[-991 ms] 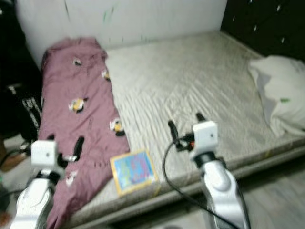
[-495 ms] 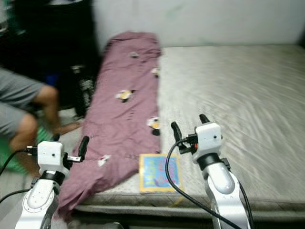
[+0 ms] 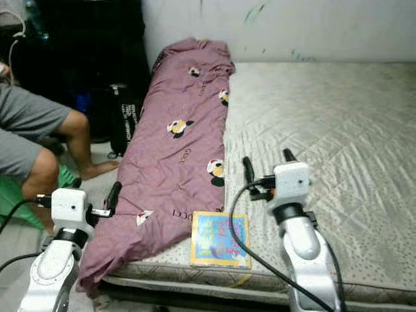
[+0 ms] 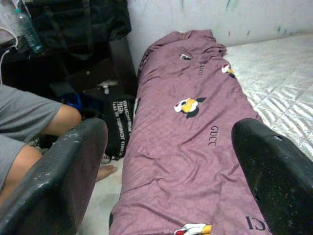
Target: Clean up the room
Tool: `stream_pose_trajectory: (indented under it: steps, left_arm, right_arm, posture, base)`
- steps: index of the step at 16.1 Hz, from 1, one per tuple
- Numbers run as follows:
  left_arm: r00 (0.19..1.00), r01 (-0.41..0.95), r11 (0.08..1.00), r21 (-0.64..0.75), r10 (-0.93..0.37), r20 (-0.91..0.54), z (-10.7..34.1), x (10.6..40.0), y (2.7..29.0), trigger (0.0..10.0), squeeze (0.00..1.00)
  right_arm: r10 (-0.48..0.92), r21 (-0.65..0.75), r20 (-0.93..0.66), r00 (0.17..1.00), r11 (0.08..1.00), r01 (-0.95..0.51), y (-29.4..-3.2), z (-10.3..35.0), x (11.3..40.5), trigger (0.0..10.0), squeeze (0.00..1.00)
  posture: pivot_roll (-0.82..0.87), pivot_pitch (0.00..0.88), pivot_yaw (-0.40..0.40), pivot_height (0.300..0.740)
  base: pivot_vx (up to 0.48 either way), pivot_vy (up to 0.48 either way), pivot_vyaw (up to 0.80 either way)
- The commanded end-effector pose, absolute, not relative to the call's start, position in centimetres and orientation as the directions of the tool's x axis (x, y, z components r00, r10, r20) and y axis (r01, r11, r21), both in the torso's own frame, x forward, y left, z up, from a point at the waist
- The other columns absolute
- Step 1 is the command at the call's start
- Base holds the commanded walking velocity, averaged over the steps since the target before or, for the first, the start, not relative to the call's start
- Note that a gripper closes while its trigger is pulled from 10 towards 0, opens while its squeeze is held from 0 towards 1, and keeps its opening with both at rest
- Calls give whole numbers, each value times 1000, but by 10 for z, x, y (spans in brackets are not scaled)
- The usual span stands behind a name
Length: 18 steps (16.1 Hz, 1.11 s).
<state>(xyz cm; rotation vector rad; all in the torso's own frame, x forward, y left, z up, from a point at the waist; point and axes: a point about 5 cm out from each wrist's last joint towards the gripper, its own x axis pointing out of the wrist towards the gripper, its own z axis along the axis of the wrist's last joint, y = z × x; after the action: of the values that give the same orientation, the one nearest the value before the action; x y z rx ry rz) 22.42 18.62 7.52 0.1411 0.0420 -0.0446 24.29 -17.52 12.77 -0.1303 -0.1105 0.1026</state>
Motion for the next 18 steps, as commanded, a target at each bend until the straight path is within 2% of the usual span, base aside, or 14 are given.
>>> stream_pose_trajectory:
  steps: [1, 18]
  left_arm:
    - [998, 57, 988, 145, -52, -42, 76, 226, 188, 10000, 0]
    - [997, 72, 988, 133, -67, -38, 75, 228, 186, 10000, 0]
  right_arm:
    - [78, -146, 108, 991, 987, -62, -180, 128, 243, 10000, 0]
    - [82, -155, 104, 991, 986, -65, -179, 127, 244, 10000, 0]
  posture:
    - [-114, 0, 43, 740]
    - [-123, 0, 43, 740]
  base:
    - [0, 0, 0]
    - [0, -352, 0]
